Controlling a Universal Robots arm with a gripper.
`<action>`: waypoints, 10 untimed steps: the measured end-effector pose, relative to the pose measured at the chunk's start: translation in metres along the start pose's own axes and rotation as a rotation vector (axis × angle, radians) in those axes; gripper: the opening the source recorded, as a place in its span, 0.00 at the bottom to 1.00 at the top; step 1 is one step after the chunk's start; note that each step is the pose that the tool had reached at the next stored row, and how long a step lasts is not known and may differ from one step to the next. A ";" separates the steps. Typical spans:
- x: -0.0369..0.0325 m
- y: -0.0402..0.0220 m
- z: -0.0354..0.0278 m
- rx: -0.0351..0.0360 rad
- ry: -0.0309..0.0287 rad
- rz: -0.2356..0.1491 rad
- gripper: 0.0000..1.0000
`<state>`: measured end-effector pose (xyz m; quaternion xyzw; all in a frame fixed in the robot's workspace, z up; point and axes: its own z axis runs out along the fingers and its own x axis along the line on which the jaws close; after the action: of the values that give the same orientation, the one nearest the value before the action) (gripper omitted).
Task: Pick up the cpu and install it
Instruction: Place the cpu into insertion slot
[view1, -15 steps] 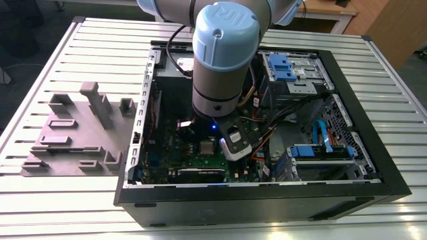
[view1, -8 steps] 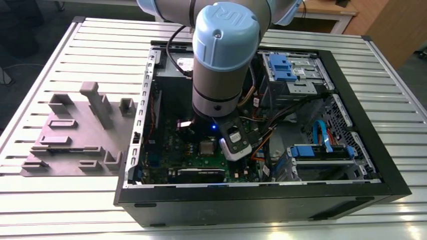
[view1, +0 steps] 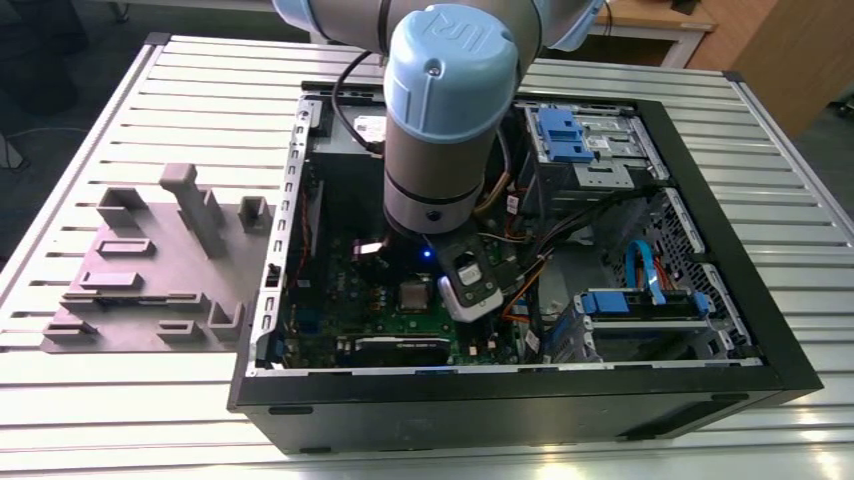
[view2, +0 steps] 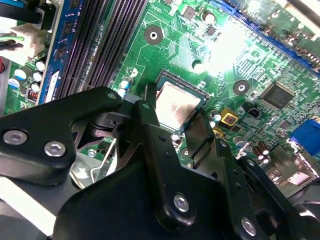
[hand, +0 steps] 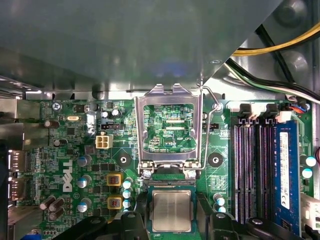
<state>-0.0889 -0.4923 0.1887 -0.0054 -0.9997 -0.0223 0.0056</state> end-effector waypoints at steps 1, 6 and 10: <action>0.0003 0.0000 0.0000 0.0000 -0.0002 0.000 0.47; 0.0015 0.0000 0.0000 0.0000 -0.0011 0.000 0.47; 0.0017 -0.0001 0.0005 -0.0006 -0.0011 0.000 0.47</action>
<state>-0.0906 -0.4924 0.1882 -0.0053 -0.9997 -0.0226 0.0051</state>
